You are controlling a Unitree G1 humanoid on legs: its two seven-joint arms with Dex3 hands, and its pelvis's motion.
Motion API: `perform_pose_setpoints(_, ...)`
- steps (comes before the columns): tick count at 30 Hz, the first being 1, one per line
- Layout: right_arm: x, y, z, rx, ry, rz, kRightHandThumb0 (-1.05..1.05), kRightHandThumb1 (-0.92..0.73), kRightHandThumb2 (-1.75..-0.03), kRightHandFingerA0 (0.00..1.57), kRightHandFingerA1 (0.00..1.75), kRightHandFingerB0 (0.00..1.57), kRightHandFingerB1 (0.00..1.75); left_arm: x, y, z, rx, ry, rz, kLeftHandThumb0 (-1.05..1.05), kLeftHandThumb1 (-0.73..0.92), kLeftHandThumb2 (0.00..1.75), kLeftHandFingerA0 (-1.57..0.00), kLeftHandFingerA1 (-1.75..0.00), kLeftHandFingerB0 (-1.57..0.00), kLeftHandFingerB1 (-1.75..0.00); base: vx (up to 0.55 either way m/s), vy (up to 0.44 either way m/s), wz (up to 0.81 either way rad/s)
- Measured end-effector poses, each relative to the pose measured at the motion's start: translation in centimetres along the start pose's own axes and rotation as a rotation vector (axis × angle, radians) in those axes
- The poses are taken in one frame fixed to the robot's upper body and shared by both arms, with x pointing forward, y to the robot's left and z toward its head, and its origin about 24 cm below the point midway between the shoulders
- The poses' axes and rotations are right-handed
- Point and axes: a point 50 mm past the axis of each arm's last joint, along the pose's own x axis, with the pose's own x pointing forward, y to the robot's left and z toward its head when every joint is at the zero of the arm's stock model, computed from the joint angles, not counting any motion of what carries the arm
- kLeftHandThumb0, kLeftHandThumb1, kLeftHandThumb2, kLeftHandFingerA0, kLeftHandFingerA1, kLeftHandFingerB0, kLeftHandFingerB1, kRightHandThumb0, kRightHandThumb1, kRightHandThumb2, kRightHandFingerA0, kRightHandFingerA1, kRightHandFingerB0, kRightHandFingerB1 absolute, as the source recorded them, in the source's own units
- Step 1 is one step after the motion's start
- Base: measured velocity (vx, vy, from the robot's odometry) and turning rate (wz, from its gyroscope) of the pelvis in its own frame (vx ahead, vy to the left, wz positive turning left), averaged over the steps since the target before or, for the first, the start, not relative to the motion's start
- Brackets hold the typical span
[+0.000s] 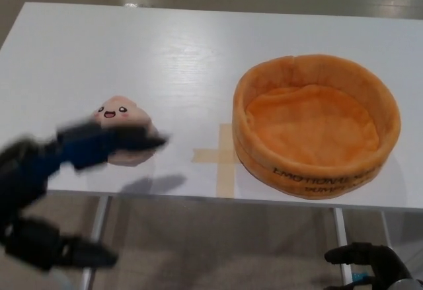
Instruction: Use the left hand to pick up the pink round toy on the left and place it inside the orange plate on the desk.
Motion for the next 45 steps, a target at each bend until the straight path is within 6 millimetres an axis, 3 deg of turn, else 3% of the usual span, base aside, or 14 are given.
perform_pose_setpoints(4,0.0,-0.1,0.0,-0.002,0.0,-0.003,-0.14,-0.36,-0.6,0.78,0.77,0.62,0.62,2.2,1.6,-0.9,0.041,-0.014,0.034,-0.05,0.38,0.63,0.0,-0.02,-0.04,-0.15,0.0,0.0,0.0)
perform_pose_setpoints(5,0.0,-0.1,0.0,-0.003,0.0,-0.003,-0.14,-0.36,-0.6,0.78,0.77,0.62,0.63,2.7,2.0,-1.3,0.048,-0.007,0.039,-0.08,0.4,0.53,0.0,-0.05,0.0,-0.24,0.0,0.0,0.0)
perform_pose_setpoints(6,0.0,-0.1,0.0,-0.003,0.0,-0.003,-0.14,-0.36,-0.6,0.79,0.77,0.63,0.63,3.6,2.5,-2.0,0.061,0.013,0.048,-0.24,0.23,0.57,0.0,-0.07,0.0,-0.11,0.0,0.0,0.0)
perform_pose_setpoints(8,0.0,-0.1,0.0,-0.003,0.0,-0.002,-0.13,-0.37,-0.6,0.79,0.77,0.62,0.63,4.3,2.9,-2.7,0.07,0.035,0.053,-0.36,0.28,0.6,0.0,-0.01,0.0,-0.07,0.0,0.0,0.0)
perform_pose_setpoints(11,0.0,-0.1,0.0,-0.004,-0.001,-0.002,-0.13,-0.38,-0.6,0.78,0.76,0.61,0.62,5.3,3.5,-3.9,0.082,0.073,0.056,-0.33,0.29,0.59,0.0,0.0,-0.05,-0.16,0.0,0.0,0.0)
perform_pose_setpoints(20,0.0,-0.1,0.0,-0.009,0.0,-0.001,-0.16,-0.36,-0.62,0.79,0.77,0.64,0.63,8.1,4.1,-8.1,0.124,0.264,0.022,-0.4,0.34,0.67,0.0,-0.02,-0.04,-0.15,0.0,0.0,0.0)
perform_pose_setpoints(31,0.0,-0.1,0.0,-0.01,-0.001,0.0,-0.15,-0.37,-0.6,0.78,0.75,0.63,0.63,8.9,2.2,-13.5,0.171,0.538,-0.082,-0.49,0.37,0.69,0.0,0.0,-0.02,-0.14,0.0,0.0,0.0)
perform_pose_setpoints(37,0.0,-0.1,0.0,-0.011,0.0,0.0,-0.14,-0.36,-0.6,0.8,0.77,0.63,0.63,7.9,-0.5,-16.5,0.227,0.706,-0.195,-0.52,0.37,0.7,0.0,0.0,-0.01,-0.13,0.0,0.0,0.0)
perform_pose_setpoints(38,0.0,-0.1,0.0,-0.011,0.0,0.0,-0.15,-0.37,-0.6,0.79,0.77,0.63,0.63,7.9,-0.5,-16.5,0.227,0.706,-0.195,-0.48,0.35,0.7,0.0,-0.08,-0.01,-0.18,0.0,0.0,0.0)
perform_pose_setpoints(45,0.0,-0.1,-0.2,-0.013,0.003,0.001,-0.15,-0.37,-0.6,0.78,0.76,0.63,0.63,6.4,-3.0,-18.4,0.318,0.817,-0.308,-0.47,0.35,0.7,0.0,-0.07,-0.01,-0.18,0.0,0.0,0.0)
